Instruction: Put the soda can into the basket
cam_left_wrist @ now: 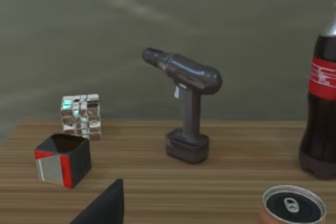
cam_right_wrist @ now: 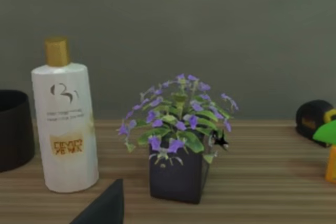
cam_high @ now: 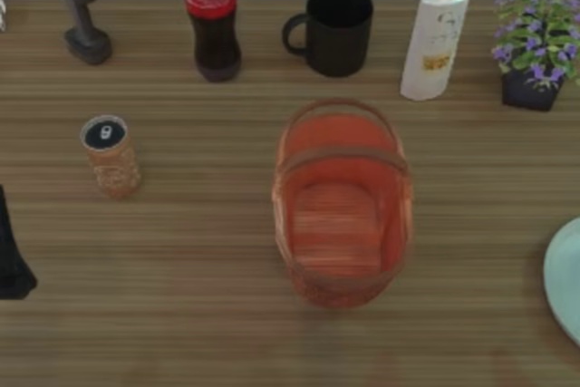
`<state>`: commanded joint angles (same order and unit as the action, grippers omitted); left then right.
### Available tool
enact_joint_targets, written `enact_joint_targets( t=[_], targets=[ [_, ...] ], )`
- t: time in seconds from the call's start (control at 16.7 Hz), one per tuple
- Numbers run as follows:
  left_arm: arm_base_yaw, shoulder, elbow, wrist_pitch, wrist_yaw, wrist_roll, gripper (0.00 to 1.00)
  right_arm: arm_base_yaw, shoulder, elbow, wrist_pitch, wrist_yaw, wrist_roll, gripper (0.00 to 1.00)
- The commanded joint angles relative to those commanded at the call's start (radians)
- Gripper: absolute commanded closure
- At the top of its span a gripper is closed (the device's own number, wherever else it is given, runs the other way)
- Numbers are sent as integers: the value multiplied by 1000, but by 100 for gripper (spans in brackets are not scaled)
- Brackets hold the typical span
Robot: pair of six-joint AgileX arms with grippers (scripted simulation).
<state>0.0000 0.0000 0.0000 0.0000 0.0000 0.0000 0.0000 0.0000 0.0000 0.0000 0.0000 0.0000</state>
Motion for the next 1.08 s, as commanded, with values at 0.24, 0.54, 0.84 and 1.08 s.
enact_joint_targets(
  t=[0.24,0.54,0.84,1.08],
  targets=[
    [-6,30,28,-19,3,11,0,0,0,0,0,0,0,0],
    [-35,291,251,-174,12,98,0,0,0,0,0,0,0,0],
    [-71,763,612,-444,12,244,0,0,0,0,0,0,0,0],
    [-100,1212,946,-691,7,376,0,0,0,0,0,0,0,0]
  ],
)
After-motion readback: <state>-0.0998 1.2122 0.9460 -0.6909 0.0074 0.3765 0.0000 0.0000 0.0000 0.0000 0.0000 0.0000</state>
